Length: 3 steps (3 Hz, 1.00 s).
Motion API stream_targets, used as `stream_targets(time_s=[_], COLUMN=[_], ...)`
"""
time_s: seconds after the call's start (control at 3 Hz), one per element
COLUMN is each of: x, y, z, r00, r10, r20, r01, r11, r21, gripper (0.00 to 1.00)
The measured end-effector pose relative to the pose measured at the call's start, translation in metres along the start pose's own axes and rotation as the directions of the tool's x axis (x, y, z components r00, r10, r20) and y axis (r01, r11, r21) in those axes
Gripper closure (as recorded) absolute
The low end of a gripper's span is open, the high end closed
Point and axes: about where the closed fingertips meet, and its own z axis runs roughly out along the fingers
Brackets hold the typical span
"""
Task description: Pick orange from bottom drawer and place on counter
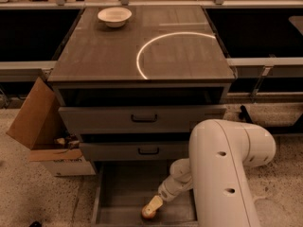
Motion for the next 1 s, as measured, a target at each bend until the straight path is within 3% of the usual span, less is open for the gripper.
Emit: stream_targets(time_s=[0.33, 0.67, 1.0], x=[-0.005, -0.007, -0.011], y=[-0.008, -0.015, -0.02], z=[0.01, 0.022, 0.039], r00=[0.993, 0.97, 0.932], r10=[-0.119, -0.238, -0.354], r20=[0.012, 0.047, 0.071], r01=[0.119, 0.237, 0.354], r11=[0.9926, 0.9713, 0.935], r21=[0.027, 0.018, 0.011], gripper=[0.0, 0.0, 0.0])
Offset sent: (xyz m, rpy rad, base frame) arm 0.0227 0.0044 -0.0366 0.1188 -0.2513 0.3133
